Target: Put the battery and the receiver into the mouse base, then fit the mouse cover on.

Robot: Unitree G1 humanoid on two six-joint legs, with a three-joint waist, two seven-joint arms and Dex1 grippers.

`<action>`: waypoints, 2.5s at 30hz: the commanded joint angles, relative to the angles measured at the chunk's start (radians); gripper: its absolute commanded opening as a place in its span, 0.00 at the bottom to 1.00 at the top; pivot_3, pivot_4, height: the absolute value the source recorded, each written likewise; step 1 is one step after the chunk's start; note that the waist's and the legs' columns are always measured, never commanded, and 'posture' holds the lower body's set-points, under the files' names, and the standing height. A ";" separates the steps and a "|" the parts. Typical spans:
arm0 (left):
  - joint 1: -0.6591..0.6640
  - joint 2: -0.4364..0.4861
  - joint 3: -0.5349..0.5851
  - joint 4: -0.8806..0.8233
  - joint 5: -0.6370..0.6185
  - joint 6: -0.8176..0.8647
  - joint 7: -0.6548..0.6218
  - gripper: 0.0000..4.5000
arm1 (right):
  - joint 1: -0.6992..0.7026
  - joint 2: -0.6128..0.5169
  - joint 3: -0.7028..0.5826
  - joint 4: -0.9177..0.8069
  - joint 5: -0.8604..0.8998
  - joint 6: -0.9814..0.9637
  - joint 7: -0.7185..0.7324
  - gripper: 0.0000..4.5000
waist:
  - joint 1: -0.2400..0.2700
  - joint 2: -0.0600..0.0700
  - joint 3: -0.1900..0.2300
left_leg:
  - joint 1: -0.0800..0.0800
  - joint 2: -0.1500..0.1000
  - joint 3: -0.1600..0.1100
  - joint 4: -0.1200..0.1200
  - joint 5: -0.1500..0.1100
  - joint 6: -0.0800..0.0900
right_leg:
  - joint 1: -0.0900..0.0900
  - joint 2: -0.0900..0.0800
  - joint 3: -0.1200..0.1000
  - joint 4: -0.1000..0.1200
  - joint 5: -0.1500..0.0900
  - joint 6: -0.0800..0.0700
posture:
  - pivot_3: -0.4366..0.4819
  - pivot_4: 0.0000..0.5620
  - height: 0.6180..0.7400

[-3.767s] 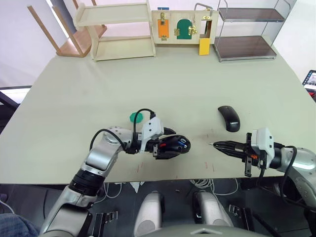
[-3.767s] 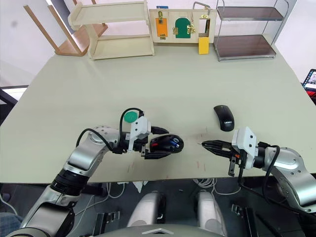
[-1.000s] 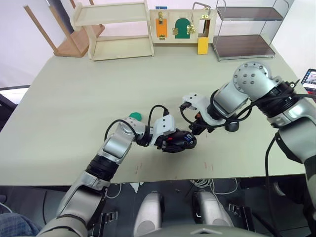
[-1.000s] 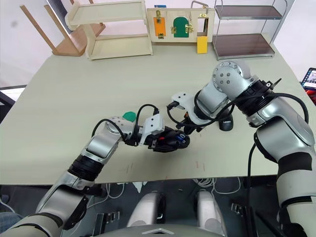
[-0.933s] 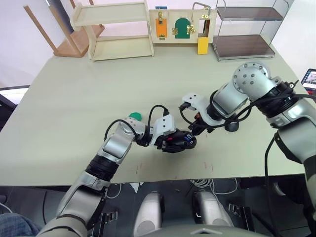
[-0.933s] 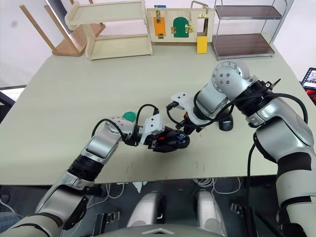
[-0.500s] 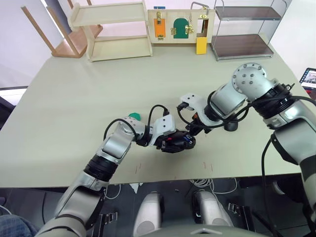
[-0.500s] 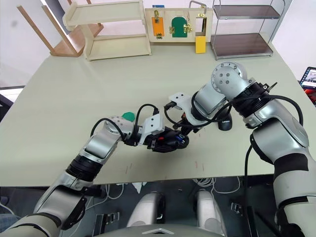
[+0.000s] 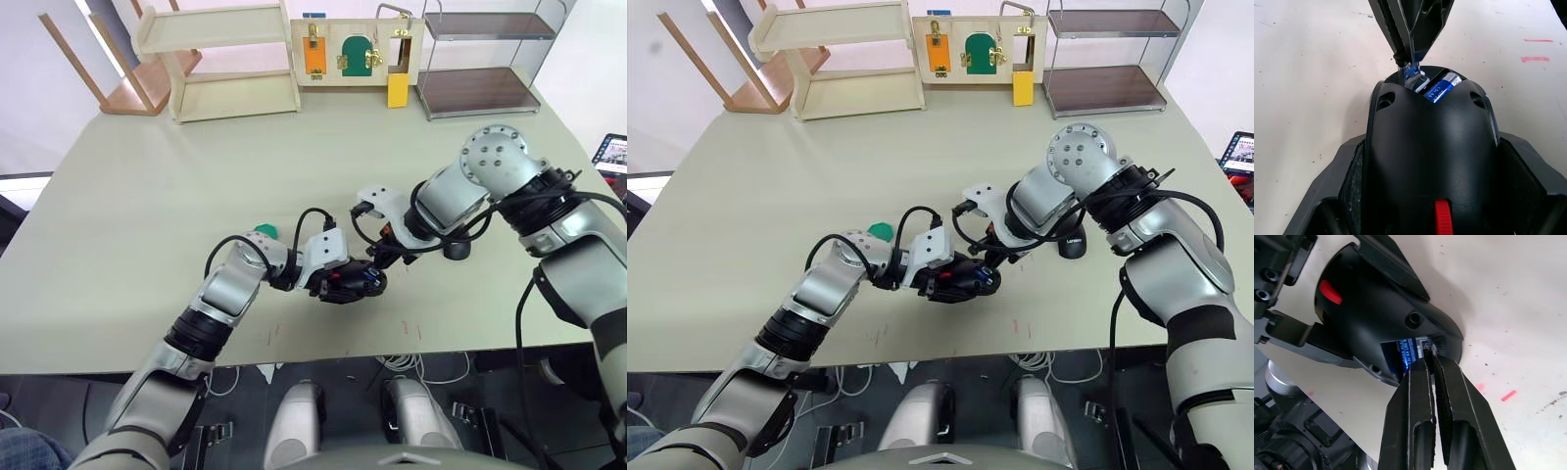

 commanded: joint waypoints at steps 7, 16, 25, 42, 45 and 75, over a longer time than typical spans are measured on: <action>0.022 0.001 -0.023 -0.012 -0.007 0.015 -0.006 0.66 | 0.009 -0.004 -0.005 -0.015 0.045 0.005 -0.011 0.00 | -0.001 0.000 0.000 | 0.000 0.000 0.000 0.000 0.000 0.000 | 0.000 0.000 0.000 -0.001 0.000 0.000 | 0.48 0.27 1.00; 0.023 0.004 -0.025 -0.011 -0.009 0.014 -0.012 0.66 | 0.018 -0.035 0.016 -0.074 -0.001 0.005 0.004 0.00 | -0.001 0.000 0.000 | 0.000 0.000 0.000 0.000 0.000 0.000 | 0.000 0.000 0.000 -0.001 0.000 0.000 | 0.48 0.27 1.00; 0.018 0.003 -0.029 -0.009 -0.009 0.011 -0.015 0.66 | 0.017 -0.023 0.002 -0.092 -0.048 0.005 0.035 0.00 | -0.001 0.000 0.000 | -0.001 0.000 0.000 -0.001 0.000 0.000 | 0.000 0.000 0.000 -0.002 0.000 0.000 | 0.48 0.27 1.00; 0.025 0.007 -0.027 -0.016 -0.012 0.015 -0.014 0.66 | 0.082 0.000 -0.028 -0.107 -0.053 0.005 0.012 0.00 | -0.003 0.000 0.000 | 0.000 0.000 0.000 -0.001 0.000 0.000 | 0.000 0.000 0.000 -0.002 0.000 0.000 | 0.48 0.27 1.00; 0.027 0.008 -0.026 -0.017 -0.012 0.015 -0.013 0.66 | 0.091 0.013 -0.051 -0.104 -0.050 0.005 0.007 0.00 | -0.003 0.000 0.000 | 0.000 0.000 0.000 -0.001 0.000 0.000 | 0.000 0.000 0.000 -0.002 0.000 0.000 | 0.48 0.27 1.00; 0.027 0.006 -0.029 0.002 -0.009 0.000 -0.018 0.66 | 0.092 -0.016 -0.058 -0.151 -0.061 0.005 0.023 0.52 | -0.002 0.000 0.000 | -0.001 0.000 0.000 -0.003 0.000 0.001 | 0.000 0.000 0.000 -0.003 0.000 0.000 | 0.48 0.27 1.00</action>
